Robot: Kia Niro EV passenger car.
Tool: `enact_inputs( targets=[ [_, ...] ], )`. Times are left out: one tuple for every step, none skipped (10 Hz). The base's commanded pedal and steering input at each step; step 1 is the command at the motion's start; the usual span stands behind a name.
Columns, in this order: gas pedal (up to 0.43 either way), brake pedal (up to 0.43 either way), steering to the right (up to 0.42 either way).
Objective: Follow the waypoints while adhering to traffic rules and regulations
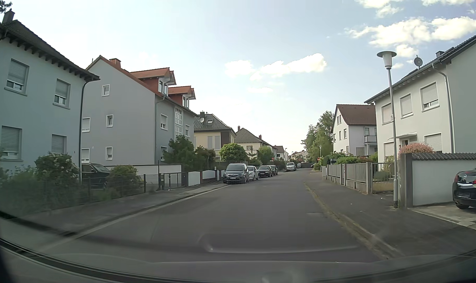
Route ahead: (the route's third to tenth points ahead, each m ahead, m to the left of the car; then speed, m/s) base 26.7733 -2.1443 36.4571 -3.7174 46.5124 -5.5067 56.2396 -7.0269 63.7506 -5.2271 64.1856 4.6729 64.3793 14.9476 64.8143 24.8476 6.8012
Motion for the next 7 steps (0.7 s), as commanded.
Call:
enact_inputs(
  targets=[
    [0.24,0.03,0.02],
    [0.169,0.03,0.02],
    [0.098,0.03,0.02],
    [0.028,0.03,0.02],
    [0.0,0.03,0.021],
    [0.0,0.03,0.023],
    [0.0,0.03,0.023]
  ],
)
